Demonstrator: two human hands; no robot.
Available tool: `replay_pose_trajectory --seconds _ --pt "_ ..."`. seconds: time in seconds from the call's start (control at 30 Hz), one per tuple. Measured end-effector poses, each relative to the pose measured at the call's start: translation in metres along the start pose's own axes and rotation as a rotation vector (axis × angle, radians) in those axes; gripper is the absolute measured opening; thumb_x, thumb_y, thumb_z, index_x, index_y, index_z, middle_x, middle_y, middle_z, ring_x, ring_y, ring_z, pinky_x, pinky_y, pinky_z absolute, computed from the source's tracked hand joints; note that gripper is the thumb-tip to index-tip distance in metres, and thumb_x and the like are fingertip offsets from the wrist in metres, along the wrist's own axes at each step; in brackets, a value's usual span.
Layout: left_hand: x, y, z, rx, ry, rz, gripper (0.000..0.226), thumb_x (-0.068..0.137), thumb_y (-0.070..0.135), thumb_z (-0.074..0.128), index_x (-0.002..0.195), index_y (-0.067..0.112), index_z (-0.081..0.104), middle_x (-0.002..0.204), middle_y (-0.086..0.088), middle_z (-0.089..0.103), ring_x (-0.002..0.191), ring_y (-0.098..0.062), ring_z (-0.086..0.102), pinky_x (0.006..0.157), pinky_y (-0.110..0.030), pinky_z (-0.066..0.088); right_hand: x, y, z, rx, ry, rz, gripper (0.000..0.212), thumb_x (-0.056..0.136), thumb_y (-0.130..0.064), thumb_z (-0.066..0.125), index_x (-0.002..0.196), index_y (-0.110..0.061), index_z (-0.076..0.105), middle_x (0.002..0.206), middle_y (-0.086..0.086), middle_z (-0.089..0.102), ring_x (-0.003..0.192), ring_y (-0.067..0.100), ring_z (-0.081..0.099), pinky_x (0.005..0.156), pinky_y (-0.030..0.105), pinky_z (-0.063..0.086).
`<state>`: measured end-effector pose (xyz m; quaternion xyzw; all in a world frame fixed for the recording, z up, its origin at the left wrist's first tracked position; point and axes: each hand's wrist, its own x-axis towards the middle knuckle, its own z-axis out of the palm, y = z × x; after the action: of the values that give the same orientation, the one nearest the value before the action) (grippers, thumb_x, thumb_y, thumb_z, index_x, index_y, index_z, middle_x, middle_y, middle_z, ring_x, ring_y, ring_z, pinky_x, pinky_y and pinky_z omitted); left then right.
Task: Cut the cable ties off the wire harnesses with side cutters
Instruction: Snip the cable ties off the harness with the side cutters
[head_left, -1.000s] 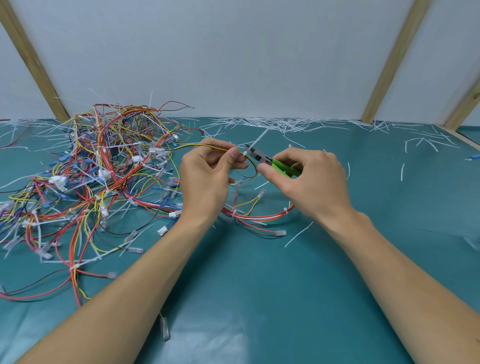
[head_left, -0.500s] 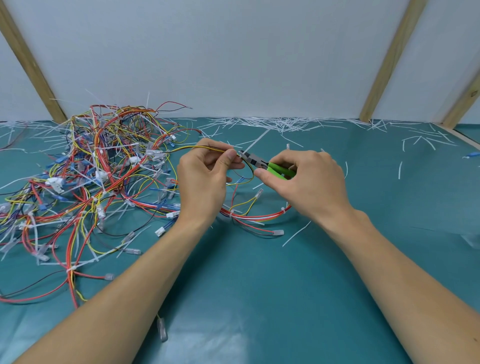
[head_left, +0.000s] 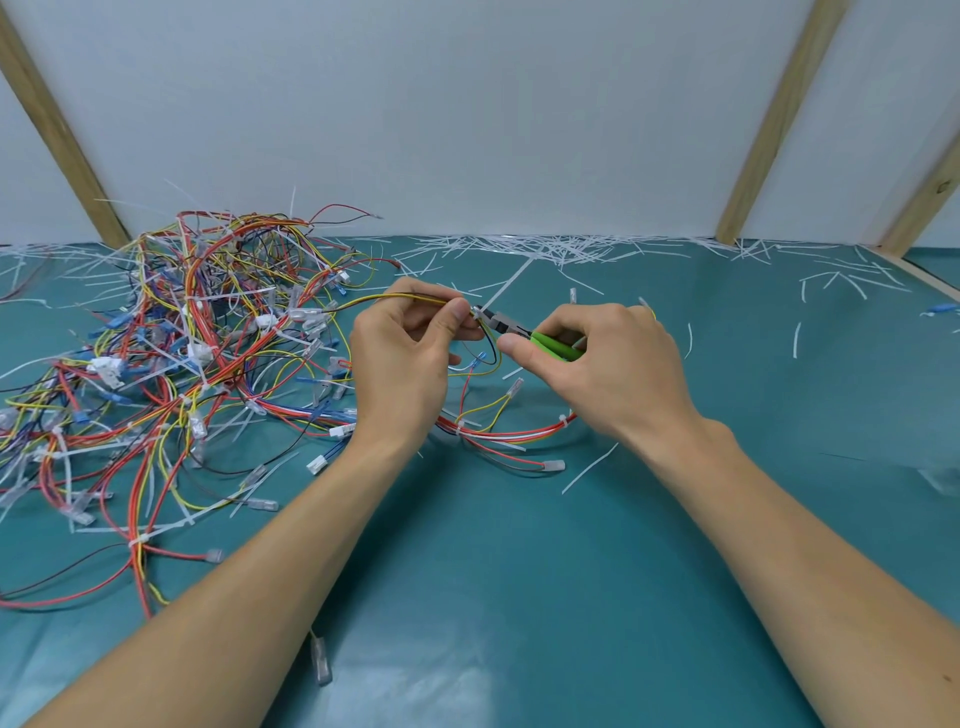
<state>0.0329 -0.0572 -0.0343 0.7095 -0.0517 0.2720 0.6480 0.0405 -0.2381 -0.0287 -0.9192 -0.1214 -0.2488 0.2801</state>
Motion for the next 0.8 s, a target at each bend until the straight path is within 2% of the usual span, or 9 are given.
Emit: replay_pose_trajectory --seconds 0.2,0.53,0.7,0.8 --pt "-0.0004 0.0001 0.0003 -0.011 -0.014 -0.001 0.004 0.095 0.008 0.066 0.092 0.009 0.065 0.079 -0.002 0.077 0.076 -0.016 0.076 0.058 -0.028 0.058 -0.0014 -0.0033 0.0002 -0.003 -0.018 0.028 0.056 0.083 -0.08 0.052 0.073 -0.028 0.07 0.061 -0.01 0.064 0.069 0.017 0.061 0.065 0.034 0.052" --pt "-0.0001 -0.0006 0.0003 -0.02 -0.019 0.004 0.011 0.094 0.008 0.066 0.088 0.016 0.064 0.079 -0.003 0.077 0.076 -0.017 0.076 0.059 -0.029 0.059 -0.0012 -0.0052 -0.0012 -0.016 -0.062 0.042 0.053 0.086 -0.076 0.055 0.073 -0.027 0.068 0.064 -0.008 0.065 0.074 0.019 0.063 0.067 0.035 0.051" --pt "0.0004 -0.0013 0.0003 -0.026 -0.013 0.003 0.005 0.094 0.008 0.066 0.09 0.011 0.065 0.079 -0.004 0.077 0.076 -0.018 0.076 0.06 -0.028 0.058 -0.001 -0.005 -0.0004 -0.023 -0.072 0.04 0.049 0.085 -0.079 0.053 0.086 -0.032 0.067 0.071 -0.01 0.067 0.082 0.022 0.064 0.07 0.036 0.051" --pt "0.0 -0.0016 0.0005 -0.023 -0.015 0.002 0.003 0.095 0.009 0.066 0.092 0.009 0.065 0.079 -0.003 0.077 0.076 -0.018 0.076 0.059 -0.029 0.059 -0.001 -0.0044 -0.0003 -0.015 -0.065 0.037 0.054 0.082 -0.085 0.047 0.095 -0.034 0.063 0.07 -0.01 0.066 0.083 0.02 0.065 0.071 0.036 0.05"
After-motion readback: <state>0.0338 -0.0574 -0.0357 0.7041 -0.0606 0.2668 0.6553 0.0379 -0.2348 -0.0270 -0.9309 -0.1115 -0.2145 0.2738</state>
